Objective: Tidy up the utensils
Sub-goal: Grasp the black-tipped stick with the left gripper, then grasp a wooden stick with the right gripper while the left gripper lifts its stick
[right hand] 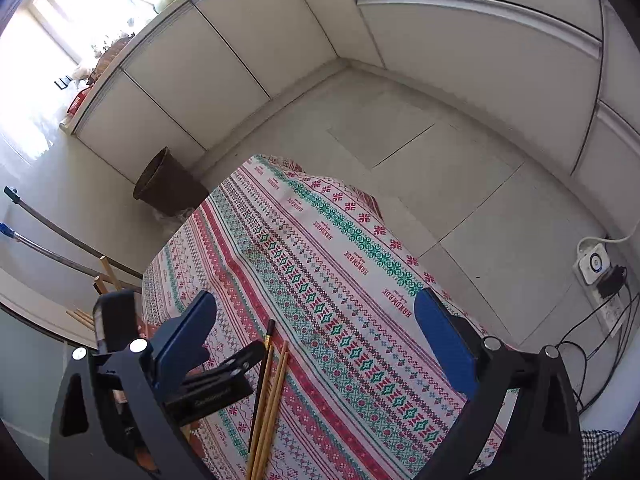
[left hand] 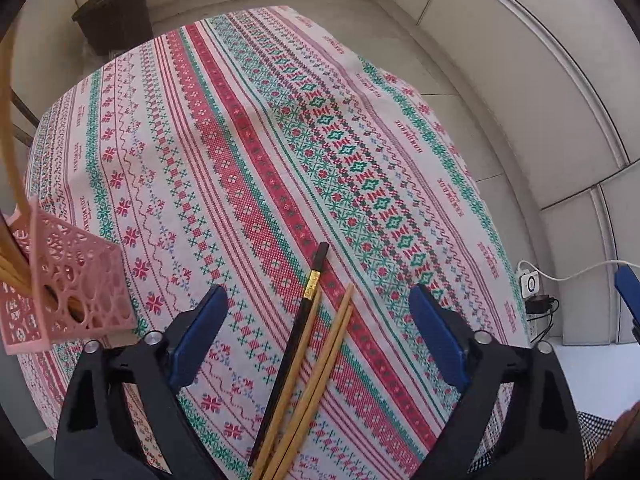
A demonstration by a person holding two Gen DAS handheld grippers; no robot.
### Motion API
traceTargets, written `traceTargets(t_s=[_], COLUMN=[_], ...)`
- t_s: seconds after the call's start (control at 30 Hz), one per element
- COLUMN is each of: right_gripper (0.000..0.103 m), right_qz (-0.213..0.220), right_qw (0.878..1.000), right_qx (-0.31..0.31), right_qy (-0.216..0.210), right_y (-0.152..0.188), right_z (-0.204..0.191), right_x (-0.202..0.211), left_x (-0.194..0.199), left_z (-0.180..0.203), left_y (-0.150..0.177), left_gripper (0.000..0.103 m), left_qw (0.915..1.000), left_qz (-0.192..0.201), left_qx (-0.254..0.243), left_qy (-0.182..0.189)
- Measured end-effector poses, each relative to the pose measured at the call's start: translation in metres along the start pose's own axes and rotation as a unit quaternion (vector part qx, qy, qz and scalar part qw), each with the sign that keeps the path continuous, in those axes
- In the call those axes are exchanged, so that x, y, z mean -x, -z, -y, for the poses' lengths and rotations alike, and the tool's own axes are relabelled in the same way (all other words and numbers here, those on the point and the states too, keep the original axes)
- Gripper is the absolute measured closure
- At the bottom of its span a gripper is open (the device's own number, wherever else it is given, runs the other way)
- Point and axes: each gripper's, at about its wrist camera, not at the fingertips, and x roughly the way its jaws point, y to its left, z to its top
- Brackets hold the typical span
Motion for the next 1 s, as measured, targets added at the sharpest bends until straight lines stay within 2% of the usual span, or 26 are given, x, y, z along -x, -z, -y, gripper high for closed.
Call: traceTargets(t_s=[0.07, 0.23, 0.27, 0.33, 0.4, 0.57, 0.7, 0.9, 0.93, 0.97, 1.0], right_gripper=[0.006, 0.007, 0.007, 0.007, 0.007, 0.007, 0.007, 0.008, 0.011, 0.024, 0.044], right_qz=[-0.006, -0.025, -0.031, -0.041, -0.05, -0.06, -0.075, -0.119, -0.133, -0.153, -0.175], right_qw=[1.0, 0.999, 0.999, 0.998, 0.998, 0.998, 0.997, 0.992, 0.99, 0.987, 0.984], right_qx=[-0.002, -0.024, -0.031, -0.042, -0.044, -0.035, -0.028, -0.034, -0.036, -0.04, -0.044], right_qy=[-0.002, -0.009, -0.012, -0.015, -0.015, -0.008, 0.0, 0.009, 0.006, 0.003, 0.005], right_y=[-0.001, -0.005, -0.006, -0.005, -0.004, 0.0, 0.005, 0.021, 0.025, 0.032, 0.039], right_z=[0.001, 0.01, 0.012, 0.015, 0.015, 0.011, 0.007, 0.006, 0.005, 0.004, 0.004], right_x=[-0.002, -0.008, -0.01, -0.014, -0.017, -0.024, -0.034, -0.064, -0.072, -0.082, -0.092], left_x=[-0.015, -0.036, -0.04, -0.041, -0.042, -0.037, -0.025, 0.019, 0.029, 0.038, 0.048], left_z=[0.0, -0.001, -0.002, 0.0, 0.0, -0.007, -0.022, -0.038, -0.04, -0.041, -0.042], left_y=[-0.006, -0.01, -0.01, -0.01, -0.01, -0.003, 0.007, 0.042, 0.05, 0.058, 0.067], left_gripper=[0.042, 0.067, 0.076, 0.082, 0.093, 0.095, 0.096, 0.097, 0.097, 0.097, 0.097], left_qw=[0.9999, 0.9993, 0.9991, 0.9986, 0.9982, 0.998, 0.9988, 0.9986, 0.9983, 0.998, 0.9975], left_qz=[-0.014, -0.025, -0.027, -0.015, -0.01, 0.004, 0.008, 0.033, 0.039, 0.045, 0.052], left_qx=[0.004, -0.003, -0.004, -0.013, -0.016, -0.017, -0.012, -0.011, -0.012, -0.014, -0.017], left_qy=[-0.005, -0.028, -0.032, -0.048, -0.057, -0.06, -0.046, -0.041, -0.041, -0.041, -0.043])
